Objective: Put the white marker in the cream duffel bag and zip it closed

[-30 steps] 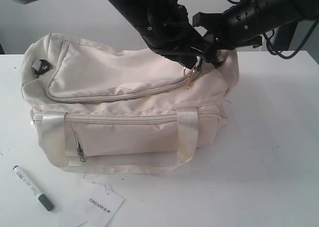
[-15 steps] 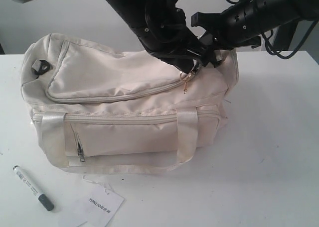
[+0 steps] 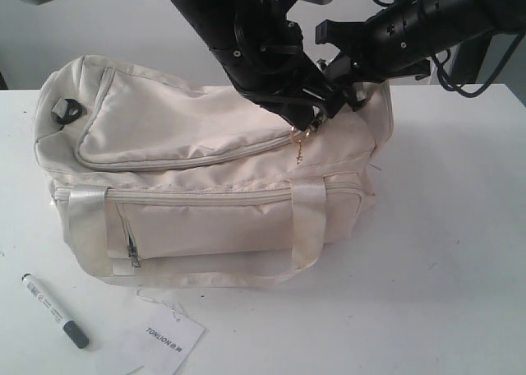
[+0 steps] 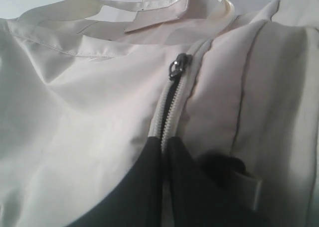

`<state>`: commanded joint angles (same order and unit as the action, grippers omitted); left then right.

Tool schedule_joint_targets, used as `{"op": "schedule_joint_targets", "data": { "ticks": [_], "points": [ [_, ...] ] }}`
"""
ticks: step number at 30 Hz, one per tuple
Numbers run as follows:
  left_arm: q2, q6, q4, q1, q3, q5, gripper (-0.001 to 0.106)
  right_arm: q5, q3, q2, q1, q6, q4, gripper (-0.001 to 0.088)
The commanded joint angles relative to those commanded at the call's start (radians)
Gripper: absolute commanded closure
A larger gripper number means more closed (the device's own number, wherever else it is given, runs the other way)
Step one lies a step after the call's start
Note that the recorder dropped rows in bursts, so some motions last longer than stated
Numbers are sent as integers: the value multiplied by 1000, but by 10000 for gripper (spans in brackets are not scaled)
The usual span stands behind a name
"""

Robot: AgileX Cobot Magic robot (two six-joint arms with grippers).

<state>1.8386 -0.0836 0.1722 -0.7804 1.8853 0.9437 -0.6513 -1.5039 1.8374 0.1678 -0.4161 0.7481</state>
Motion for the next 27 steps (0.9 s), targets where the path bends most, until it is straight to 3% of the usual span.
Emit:
{"op": "schedule_joint_targets", "data": {
  "ticks": [27],
  "points": [
    [0, -30, -2, 0, 0, 81, 1053, 10, 0, 0, 0, 16, -25, 868]
  ]
}}
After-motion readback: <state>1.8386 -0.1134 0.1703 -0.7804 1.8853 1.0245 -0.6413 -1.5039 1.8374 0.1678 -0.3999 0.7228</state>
